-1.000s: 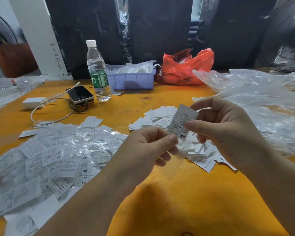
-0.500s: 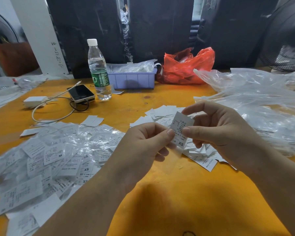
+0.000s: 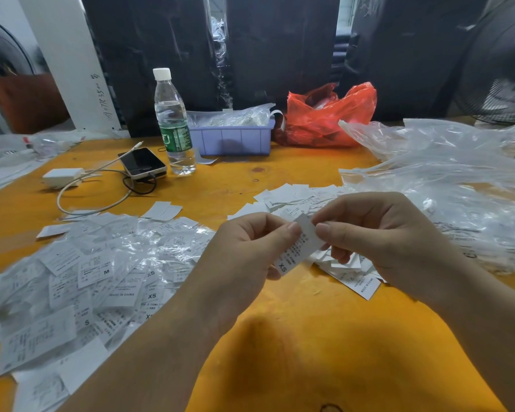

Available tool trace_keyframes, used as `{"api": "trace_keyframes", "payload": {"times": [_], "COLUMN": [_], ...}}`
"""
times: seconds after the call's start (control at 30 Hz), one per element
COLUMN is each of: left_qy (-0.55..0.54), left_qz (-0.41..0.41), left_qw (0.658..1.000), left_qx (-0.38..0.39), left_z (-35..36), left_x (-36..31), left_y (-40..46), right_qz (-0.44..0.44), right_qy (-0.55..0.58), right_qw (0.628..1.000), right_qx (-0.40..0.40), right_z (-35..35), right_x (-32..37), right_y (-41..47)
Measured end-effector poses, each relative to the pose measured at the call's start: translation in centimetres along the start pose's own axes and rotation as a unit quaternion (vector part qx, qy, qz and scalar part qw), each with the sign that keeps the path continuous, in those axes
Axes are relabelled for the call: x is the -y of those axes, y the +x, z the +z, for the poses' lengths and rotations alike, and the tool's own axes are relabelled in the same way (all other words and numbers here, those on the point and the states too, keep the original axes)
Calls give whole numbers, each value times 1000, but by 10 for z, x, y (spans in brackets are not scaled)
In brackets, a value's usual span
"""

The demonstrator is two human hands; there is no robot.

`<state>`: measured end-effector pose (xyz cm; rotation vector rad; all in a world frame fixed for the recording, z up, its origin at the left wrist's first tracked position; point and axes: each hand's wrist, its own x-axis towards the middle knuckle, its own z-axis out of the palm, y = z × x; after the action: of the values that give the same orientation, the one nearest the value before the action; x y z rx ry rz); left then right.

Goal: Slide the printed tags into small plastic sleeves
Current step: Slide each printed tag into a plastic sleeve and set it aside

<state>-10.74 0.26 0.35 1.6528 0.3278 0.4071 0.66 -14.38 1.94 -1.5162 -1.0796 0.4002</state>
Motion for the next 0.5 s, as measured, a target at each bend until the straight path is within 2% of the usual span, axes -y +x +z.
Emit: {"api": "trace_keyframes", "payload": {"times": [0.3,0.5], "left_qy": [42,58], "left_qz": [40,30], "left_qw": [998,997], "left_qx": [30,51], "left_z": [1,-1], "left_x": [3,2], "left_y": [-1,-2], "right_qz": [40,96], "right_qy": [-11,5], "right_qw": [998,989], "right_qx": [56,112], "right_z": [0,-6], "right_x": [-2,-1], "right_y": [2,3]}}
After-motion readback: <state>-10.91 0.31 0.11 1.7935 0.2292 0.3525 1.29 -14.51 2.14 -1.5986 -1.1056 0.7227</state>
